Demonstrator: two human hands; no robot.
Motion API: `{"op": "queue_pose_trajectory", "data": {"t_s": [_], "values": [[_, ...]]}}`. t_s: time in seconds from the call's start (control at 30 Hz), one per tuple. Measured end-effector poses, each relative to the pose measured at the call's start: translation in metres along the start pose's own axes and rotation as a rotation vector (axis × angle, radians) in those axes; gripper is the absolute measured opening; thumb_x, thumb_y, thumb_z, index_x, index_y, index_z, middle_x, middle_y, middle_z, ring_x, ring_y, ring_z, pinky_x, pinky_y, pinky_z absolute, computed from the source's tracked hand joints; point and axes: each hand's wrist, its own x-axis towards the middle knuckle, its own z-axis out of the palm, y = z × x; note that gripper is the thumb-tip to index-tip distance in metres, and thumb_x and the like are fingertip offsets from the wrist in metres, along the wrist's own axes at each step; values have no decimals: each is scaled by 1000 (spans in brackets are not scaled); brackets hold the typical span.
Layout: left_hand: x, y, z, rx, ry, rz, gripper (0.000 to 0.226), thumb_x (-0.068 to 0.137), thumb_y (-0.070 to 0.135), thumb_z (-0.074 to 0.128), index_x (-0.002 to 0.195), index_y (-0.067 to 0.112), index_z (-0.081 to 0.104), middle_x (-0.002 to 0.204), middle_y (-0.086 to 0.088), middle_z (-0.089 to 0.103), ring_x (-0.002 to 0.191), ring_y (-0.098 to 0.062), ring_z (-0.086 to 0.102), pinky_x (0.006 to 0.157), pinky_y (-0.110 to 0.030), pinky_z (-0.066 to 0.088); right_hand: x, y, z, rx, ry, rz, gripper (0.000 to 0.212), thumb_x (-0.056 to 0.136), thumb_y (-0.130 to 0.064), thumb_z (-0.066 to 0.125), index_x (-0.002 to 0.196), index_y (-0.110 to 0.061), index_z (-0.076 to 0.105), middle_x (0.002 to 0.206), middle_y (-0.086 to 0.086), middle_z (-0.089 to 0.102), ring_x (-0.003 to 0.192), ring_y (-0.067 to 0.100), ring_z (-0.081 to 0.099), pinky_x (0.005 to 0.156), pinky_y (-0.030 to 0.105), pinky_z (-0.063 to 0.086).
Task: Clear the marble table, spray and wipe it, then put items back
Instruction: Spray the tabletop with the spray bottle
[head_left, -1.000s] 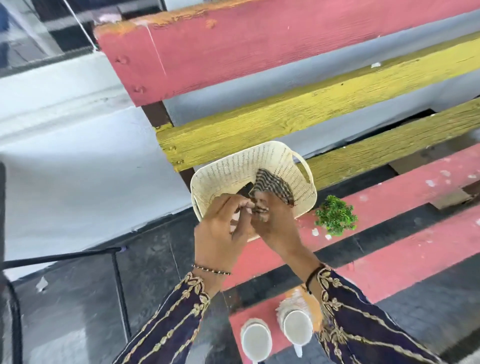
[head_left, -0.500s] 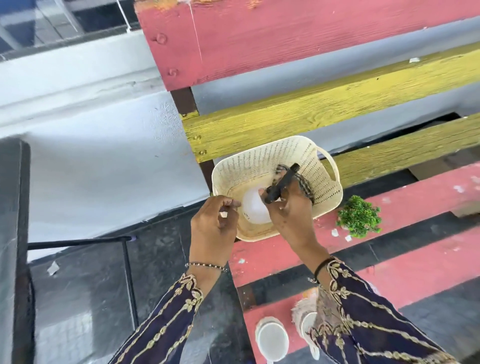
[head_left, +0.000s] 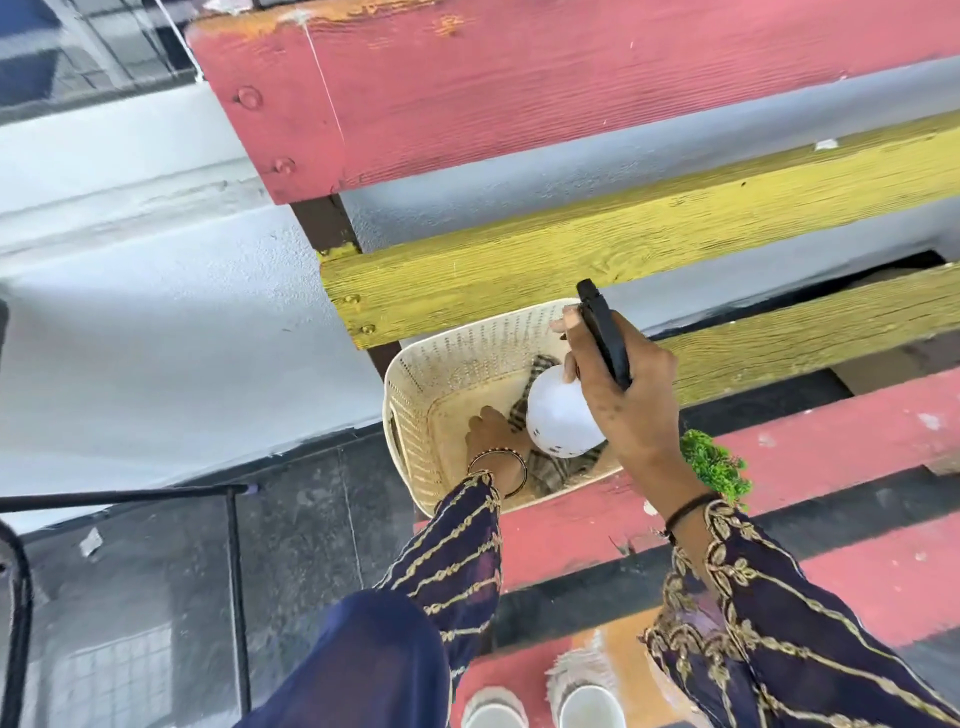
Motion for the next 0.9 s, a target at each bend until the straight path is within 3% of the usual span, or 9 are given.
{"op": "queue_pose_trajectory", "data": {"t_s": [0.1, 0.23, 0.3, 0.37, 0.43, 0.57, 0.67, 0.77, 0.9], "values": [[10, -5, 9, 144, 51, 27, 50, 90, 26, 58, 130, 2, 38, 135, -21, 40, 126, -39, 43, 103, -44, 40, 6, 1, -2, 149, 55, 42, 40, 101, -41, 62, 86, -5, 72, 57, 6, 67, 47, 15, 62, 51, 17, 41], [20, -7, 10, 264, 11, 19, 38, 89, 27, 57, 121, 7, 58, 130, -18, 53, 124, -36, 46, 102, -41, 40, 10, -5, -2, 223, 48, 25, 42, 100, -42, 64, 81, -6, 72, 63, 11, 70, 50, 30, 65, 53, 33, 49], [20, -4, 6, 242, 8, 52, 27, 89, 25, 56, 108, 9, 67, 112, -13, 66, 113, -35, 55, 95, -37, 44, 11, -12, -3, 244, 42, 27, 36, 100, -42, 65, 82, -11, 74, 69, 13, 72, 51, 30, 64, 56, 36, 53], [14, 1, -1, 55, 11, 77, 9, 88, 20, 56, 91, 15, 62, 81, -2, 63, 89, -27, 57, 76, -32, 44, 13, -21, -4, 256, 54, 27, 29, 99, -42, 65, 84, -19, 75, 73, 15, 73, 52, 31, 64, 56, 36, 53], [3, 5, -11, -224, 42, 77, 5, 87, 15, 54, 84, 18, 53, 77, -1, 59, 76, -20, 53, 62, -27, 39, 16, -33, -7, 264, 60, 19, 25, 99, -42, 65, 84, -24, 76, 74, 17, 73, 52, 30, 63, 55, 37, 52], [-38, 12, -51, -600, 138, 190, 18, 95, 10, 47, 105, 24, 52, 62, 0, 55, 39, -3, 44, 36, -17, 31, 19, -62, -10, 298, 15, 6, 23, 99, -42, 65, 87, -26, 76, 76, 21, 71, 53, 38, 59, 54, 48, 50], [-67, 16, -89, -737, 94, 269, 32, 99, 4, 36, 108, 23, 60, 68, -4, 55, 54, -15, 47, 48, -25, 33, 17, -90, -9, 334, -7, -6, 26, 99, -39, 66, 86, -20, 76, 77, 24, 70, 52, 36, 58, 54, 46, 48], [-99, 13, -131, -775, 124, 357, 37, 96, 1, 37, 94, 16, 71, 65, -8, 47, 47, -12, 36, 44, -22, 26, 11, -125, -8, 389, 3, -28, 25, 100, -30, 67, 86, -12, 78, 76, 21, 71, 47, 23, 58, 52, 32, 45], [-156, -2, -193, -931, -48, 452, 37, 93, 8, 43, 82, 18, 77, 81, 3, 76, 69, -7, 68, 61, -18, 50, -3, -188, -5, 482, 11, -65, 26, 99, -23, 68, 84, -3, 75, 80, 9, 76, 43, 22, 53, 51, 28, 44]]}}
